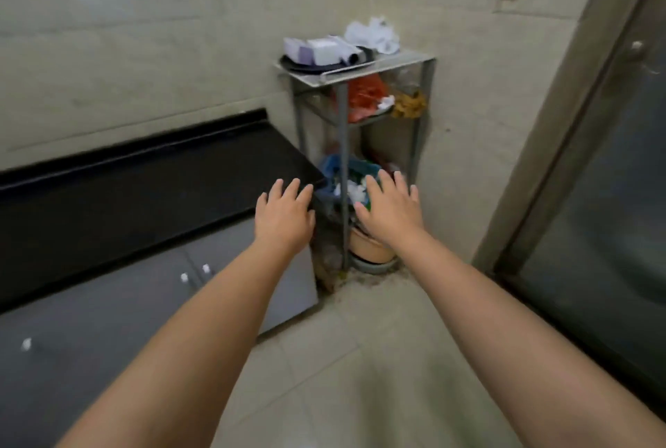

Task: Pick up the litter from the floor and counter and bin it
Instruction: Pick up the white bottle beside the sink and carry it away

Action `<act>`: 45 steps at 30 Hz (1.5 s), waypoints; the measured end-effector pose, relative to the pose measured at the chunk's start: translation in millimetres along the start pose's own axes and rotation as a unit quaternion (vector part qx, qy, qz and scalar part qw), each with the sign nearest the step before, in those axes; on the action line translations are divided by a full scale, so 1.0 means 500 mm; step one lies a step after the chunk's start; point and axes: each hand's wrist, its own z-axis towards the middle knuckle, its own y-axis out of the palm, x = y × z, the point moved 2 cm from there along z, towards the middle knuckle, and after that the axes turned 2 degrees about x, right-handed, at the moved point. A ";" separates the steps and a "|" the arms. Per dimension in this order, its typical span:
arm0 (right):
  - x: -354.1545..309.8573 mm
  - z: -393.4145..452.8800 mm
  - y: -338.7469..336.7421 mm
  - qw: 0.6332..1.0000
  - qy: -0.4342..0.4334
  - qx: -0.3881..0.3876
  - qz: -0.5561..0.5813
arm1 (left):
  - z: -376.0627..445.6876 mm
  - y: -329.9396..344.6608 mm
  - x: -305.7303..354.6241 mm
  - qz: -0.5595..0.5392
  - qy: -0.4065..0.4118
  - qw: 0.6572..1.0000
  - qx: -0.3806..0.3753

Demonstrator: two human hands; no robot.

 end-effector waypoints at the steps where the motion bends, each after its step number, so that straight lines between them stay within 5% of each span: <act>1: -0.099 -0.015 0.023 0.999 -0.042 -0.009 0.005 | -0.042 -0.010 -0.093 0.009 -0.039 0.999 0.002; 8: -0.693 -0.174 0.183 0.951 -0.297 -0.087 0.021 | -0.382 -0.066 -0.647 0.035 -0.298 0.954 0.002; 15: -1.134 -0.298 0.338 0.871 -0.466 -0.155 0.004 | -0.697 -0.057 -1.043 0.038 -0.516 0.856 -0.015; 26: -1.782 -0.378 0.534 0.716 -0.666 -0.210 -0.005 | -0.941 -0.081 -1.502 0.043 -0.727 0.685 0.014; 34: -2.055 -0.610 0.669 0.622 -0.716 -0.314 -0.038 | -1.108 -0.070 -1.684 0.018 -0.796 0.604 0.041; 45: -2.197 -0.739 0.819 0.700 -0.563 -0.439 0.007 | -1.258 -0.040 -1.882 -0.028 -0.800 0.600 0.001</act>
